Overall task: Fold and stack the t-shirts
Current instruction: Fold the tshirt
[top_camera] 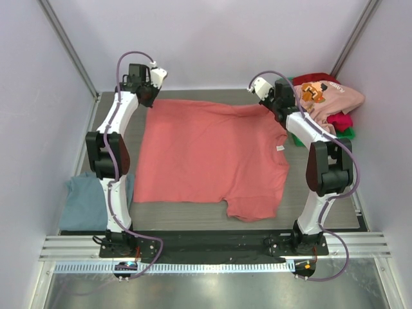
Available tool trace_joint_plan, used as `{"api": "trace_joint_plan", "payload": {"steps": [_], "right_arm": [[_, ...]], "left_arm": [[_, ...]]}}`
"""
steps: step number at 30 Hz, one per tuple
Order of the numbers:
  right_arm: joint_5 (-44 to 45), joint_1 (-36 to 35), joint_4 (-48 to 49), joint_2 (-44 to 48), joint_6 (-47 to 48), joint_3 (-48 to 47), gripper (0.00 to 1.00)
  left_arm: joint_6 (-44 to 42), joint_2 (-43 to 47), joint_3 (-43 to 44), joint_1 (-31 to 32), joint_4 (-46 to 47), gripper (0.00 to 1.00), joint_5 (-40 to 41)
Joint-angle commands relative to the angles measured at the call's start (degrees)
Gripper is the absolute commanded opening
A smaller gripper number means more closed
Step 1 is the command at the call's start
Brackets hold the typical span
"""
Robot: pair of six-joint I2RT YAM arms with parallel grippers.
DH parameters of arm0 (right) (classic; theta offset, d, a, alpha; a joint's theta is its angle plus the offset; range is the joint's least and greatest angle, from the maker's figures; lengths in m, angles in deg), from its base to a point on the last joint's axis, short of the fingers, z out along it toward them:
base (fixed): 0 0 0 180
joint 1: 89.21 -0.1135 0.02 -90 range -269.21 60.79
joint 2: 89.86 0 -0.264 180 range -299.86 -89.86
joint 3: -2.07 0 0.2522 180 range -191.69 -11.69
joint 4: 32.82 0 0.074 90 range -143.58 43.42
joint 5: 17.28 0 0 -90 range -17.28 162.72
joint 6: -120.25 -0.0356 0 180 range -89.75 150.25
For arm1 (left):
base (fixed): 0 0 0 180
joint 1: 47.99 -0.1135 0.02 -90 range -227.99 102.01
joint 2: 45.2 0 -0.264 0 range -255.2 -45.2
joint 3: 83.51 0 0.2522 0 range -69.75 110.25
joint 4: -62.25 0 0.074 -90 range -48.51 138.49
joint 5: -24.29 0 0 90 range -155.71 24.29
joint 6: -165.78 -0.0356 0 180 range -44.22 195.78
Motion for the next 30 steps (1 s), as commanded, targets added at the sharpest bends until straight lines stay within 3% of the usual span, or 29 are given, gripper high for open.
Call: {"api": "trace_joint_plan", "payload": {"steps": [1, 30], "right_arm": [[-0.96, -0.03, 0.94, 6.25, -1.33, 1.09, 0.01], [-1.57, -5.39, -9.25, 26.82, -8.53, 20.42, 0.01]], "left_arm": [[-0.73, 4.93, -2.02, -0.29, 0.69, 0.00, 0.31], [-4.51, 16.01, -21.88, -2.48, 1.83, 0.00, -0.30]]}}
